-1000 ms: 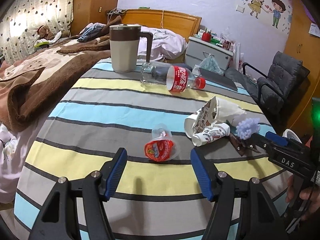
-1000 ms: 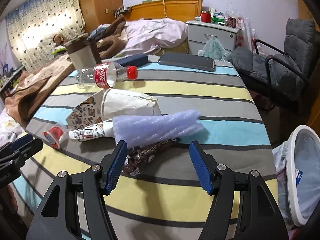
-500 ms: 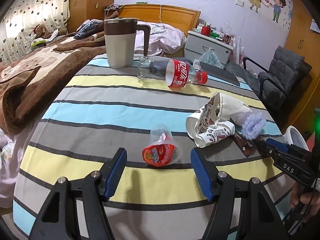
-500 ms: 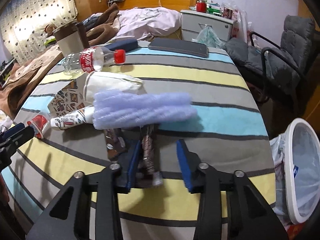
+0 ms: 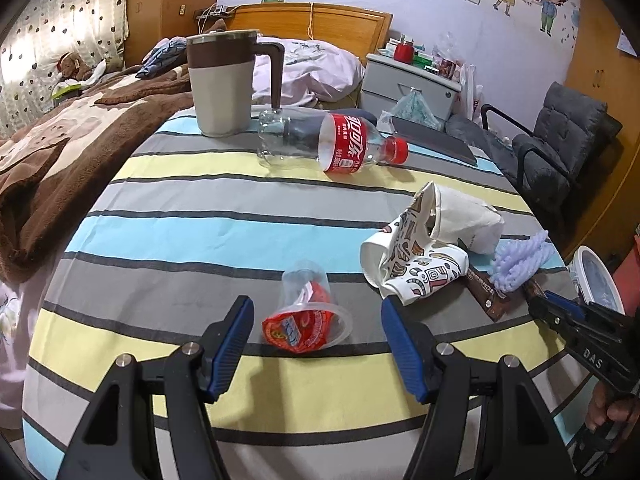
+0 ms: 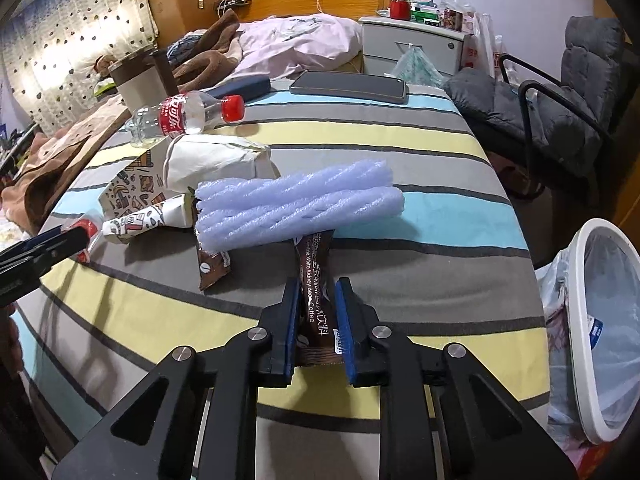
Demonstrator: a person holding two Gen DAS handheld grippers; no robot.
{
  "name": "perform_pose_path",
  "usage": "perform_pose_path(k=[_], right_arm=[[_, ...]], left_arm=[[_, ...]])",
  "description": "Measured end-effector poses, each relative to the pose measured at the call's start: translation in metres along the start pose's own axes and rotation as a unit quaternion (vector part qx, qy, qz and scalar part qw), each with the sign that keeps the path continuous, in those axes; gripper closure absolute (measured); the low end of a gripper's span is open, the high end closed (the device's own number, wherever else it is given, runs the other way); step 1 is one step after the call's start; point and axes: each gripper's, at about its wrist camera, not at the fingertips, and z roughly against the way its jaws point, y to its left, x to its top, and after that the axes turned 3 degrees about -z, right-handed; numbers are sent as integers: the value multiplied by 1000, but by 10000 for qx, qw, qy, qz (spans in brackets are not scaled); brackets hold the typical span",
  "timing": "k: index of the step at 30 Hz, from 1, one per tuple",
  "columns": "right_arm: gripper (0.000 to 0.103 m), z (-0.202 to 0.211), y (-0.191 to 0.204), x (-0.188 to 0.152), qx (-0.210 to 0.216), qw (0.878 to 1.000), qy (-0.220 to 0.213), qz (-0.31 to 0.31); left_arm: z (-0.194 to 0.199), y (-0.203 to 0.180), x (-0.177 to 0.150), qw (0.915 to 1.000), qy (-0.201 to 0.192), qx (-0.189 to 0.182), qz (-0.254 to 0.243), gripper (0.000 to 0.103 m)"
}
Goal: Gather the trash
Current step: 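Grasp the dark snack wrapper with the right tool while the left tool grasps the red-labelled clear cup, then carry the wrapper and clear cup over the white bin with both tools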
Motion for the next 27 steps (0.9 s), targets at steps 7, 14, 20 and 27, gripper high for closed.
perform_pose_path(k=[7,14,20,27], right_arm=[[83,8,3,-4,2,9998,103,163],[87,15,-1,-5,-70,9997,20,225],[87,17,-6,-7,-53,9999,-28,137],[88,24,-14,-13,114,9999,-59,17]], left_arm=[[-7,0,1,10000,16,18,53,41],[-8,-5,0,10000,52,55,-19,56],[3,-9,-4,10000,-81,32,-29,56],[19,-19,-9,9997,-218,-74,-55,56]])
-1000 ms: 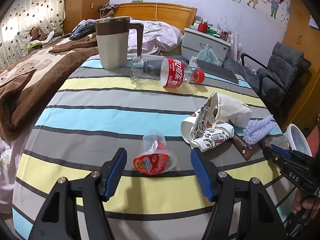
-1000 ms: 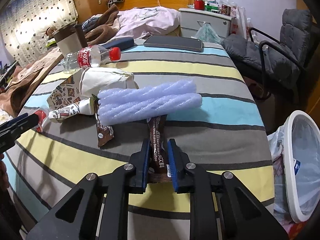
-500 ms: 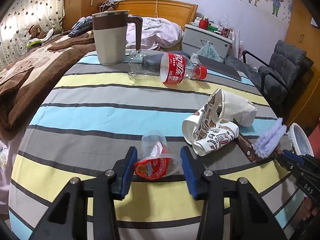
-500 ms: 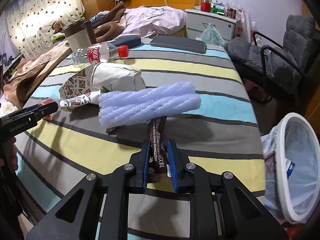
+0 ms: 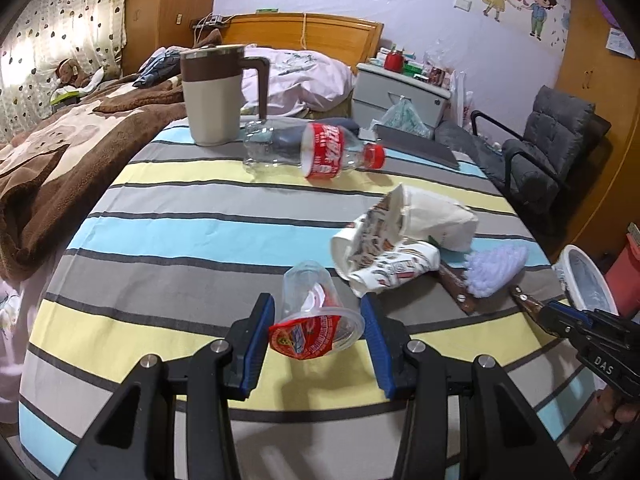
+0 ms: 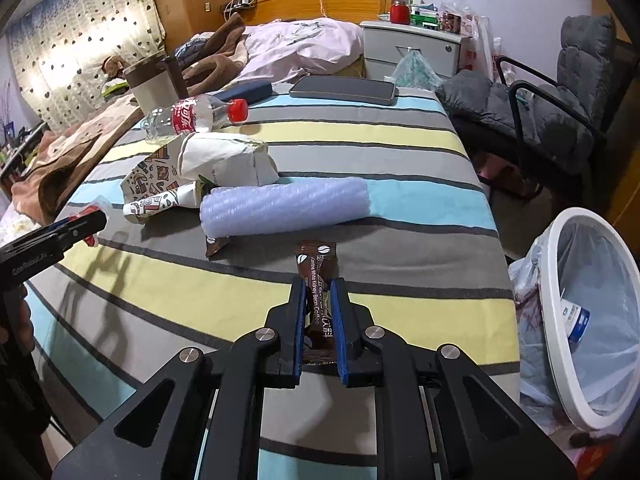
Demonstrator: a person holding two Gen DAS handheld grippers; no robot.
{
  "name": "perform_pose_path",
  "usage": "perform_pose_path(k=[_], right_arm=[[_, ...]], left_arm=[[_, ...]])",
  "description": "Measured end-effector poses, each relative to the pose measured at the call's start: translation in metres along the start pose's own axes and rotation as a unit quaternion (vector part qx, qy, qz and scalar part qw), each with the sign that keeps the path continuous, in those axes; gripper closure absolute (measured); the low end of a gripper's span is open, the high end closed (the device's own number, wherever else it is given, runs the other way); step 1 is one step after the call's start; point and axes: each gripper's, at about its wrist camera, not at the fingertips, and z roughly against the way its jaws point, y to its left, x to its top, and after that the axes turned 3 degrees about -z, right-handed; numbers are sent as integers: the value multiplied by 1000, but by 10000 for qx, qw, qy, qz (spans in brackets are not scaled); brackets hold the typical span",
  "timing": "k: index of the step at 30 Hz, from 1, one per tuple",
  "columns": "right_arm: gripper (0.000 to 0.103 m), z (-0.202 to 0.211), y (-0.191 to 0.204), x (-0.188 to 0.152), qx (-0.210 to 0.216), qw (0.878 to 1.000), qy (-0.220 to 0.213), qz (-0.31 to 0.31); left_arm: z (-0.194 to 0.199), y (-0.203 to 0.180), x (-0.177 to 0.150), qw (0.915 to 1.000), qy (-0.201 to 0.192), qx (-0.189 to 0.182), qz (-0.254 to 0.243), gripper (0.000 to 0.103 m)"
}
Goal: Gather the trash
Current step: 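Carry the wrapper and clear cup over the white bin with both tools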
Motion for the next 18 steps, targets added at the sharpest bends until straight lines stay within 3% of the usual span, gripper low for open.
perform_pose_path(k=[14,18], right_arm=[[89,-4,-9,-12,-70,9998,159,27],[79,-7,-5,-11,-227,9993,204,226]], left_arm=[[6,-25,-15,9996,68,-211,-147,56],[2,-26,-17,9995,141,-270,-91,56]])
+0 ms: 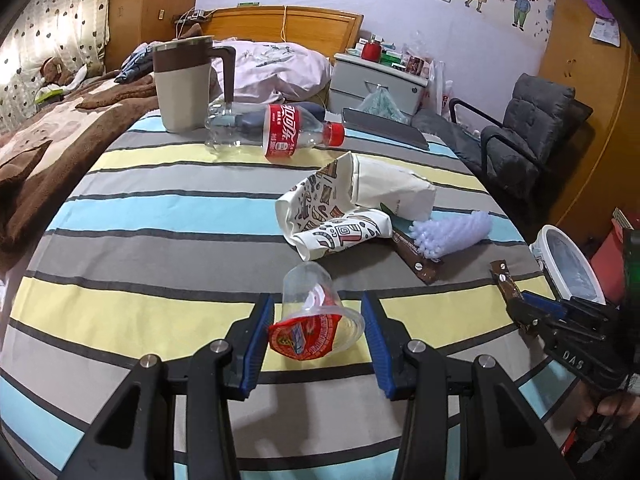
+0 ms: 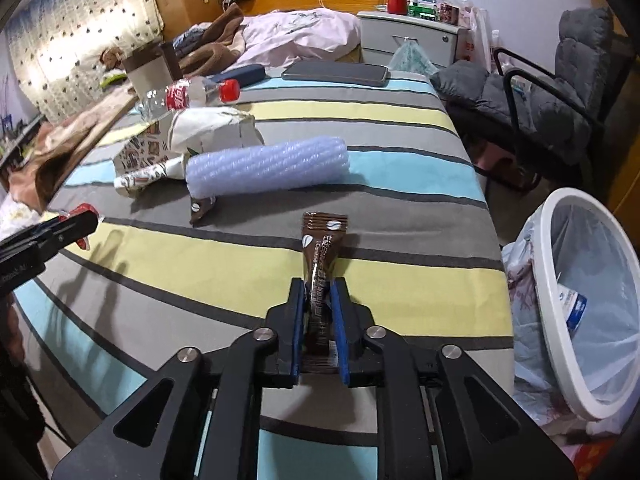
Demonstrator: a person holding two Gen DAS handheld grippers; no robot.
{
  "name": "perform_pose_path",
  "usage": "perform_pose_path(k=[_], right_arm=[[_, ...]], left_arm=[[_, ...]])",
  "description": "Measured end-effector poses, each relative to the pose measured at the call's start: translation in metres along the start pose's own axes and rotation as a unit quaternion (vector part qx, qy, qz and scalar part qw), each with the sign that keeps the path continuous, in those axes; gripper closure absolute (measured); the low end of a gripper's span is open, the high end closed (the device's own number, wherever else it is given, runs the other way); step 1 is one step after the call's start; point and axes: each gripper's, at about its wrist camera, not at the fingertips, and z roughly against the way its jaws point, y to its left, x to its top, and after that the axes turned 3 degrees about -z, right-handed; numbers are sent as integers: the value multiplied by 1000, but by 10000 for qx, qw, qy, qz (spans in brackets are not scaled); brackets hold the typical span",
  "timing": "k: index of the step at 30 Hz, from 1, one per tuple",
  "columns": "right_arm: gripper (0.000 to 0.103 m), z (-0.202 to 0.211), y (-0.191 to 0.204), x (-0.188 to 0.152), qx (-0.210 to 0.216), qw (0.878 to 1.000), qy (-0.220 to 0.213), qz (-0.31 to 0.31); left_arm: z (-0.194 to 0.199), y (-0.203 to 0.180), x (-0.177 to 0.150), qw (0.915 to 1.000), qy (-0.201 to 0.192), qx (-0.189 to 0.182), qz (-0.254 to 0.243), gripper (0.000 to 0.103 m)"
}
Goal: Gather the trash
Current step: 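Carry the wrapper and clear cup over the white bin with both tools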
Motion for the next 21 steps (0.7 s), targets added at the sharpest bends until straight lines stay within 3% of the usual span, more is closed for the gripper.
perform_pose_path(k=[2,6,8,9,21], right_arm=[[73,-2,1,0,-11,10000,24,30],[73,-2,-3,2,-22,10000,-10,-87],[85,-1,-1,1,-89,9999,-31,-84],[86,-1,-1,0,-114,9999,-44,-73],[86,21,-5,0,71,9989,-416,-214]], left_arm=[[-2,-1,0,10000,19,30,-26,56],[-9,-1,-1,9999,146,71,-40,56],[-12,0,-3,9998,199,53,-6,56],[-12,0,-3,9998,205,44,7,56],[4,-16,0,9998,5,57,-172,57]])
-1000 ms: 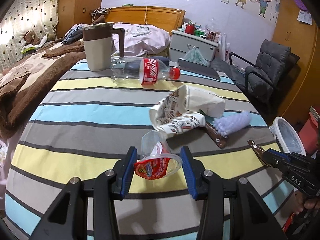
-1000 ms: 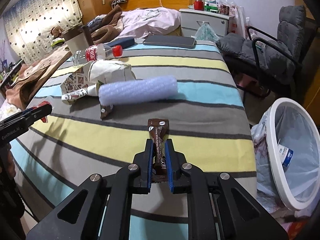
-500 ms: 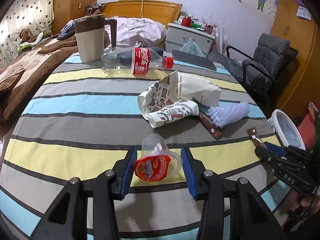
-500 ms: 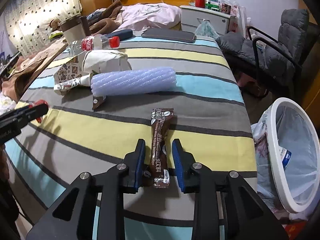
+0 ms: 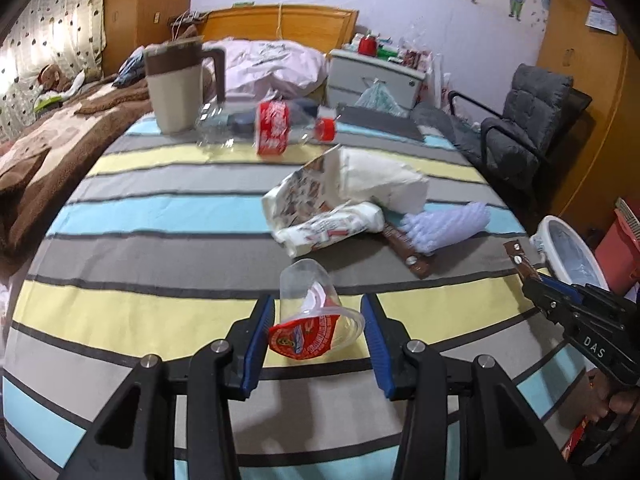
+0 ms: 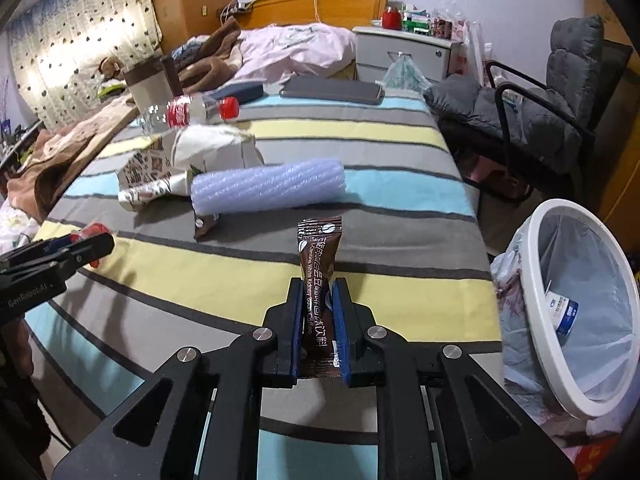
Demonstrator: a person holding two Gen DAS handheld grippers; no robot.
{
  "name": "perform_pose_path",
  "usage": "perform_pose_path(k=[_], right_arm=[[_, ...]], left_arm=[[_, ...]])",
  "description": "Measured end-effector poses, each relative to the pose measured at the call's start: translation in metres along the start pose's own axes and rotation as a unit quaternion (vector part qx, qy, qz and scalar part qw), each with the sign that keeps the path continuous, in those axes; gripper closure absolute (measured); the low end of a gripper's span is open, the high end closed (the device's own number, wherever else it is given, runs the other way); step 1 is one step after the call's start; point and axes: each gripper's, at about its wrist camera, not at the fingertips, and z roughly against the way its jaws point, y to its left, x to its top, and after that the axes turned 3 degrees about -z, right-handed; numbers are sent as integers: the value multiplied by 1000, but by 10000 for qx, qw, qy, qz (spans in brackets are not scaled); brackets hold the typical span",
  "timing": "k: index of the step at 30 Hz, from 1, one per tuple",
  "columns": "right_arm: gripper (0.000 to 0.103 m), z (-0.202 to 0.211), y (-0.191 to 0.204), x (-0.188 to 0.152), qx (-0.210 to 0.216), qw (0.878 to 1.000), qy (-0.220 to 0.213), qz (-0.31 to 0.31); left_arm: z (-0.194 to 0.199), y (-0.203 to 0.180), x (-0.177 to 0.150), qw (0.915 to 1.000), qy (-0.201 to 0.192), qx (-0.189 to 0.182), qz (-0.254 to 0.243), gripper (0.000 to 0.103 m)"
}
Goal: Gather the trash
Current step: 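Carry the wrapper and clear cup over the white bin with both tools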
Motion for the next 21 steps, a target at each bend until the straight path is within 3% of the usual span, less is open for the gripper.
perform_pose_path(k=[10,21], right_arm=[[86,23,-15,4,-57,9991,-377,-208],[86,57,-54,2,-495,9945,-789,-474]], left_arm=[[26,-51,18,9975,-368,-258,-549,57],[34,-125,37,9891,-679,-718,-1095,56]])
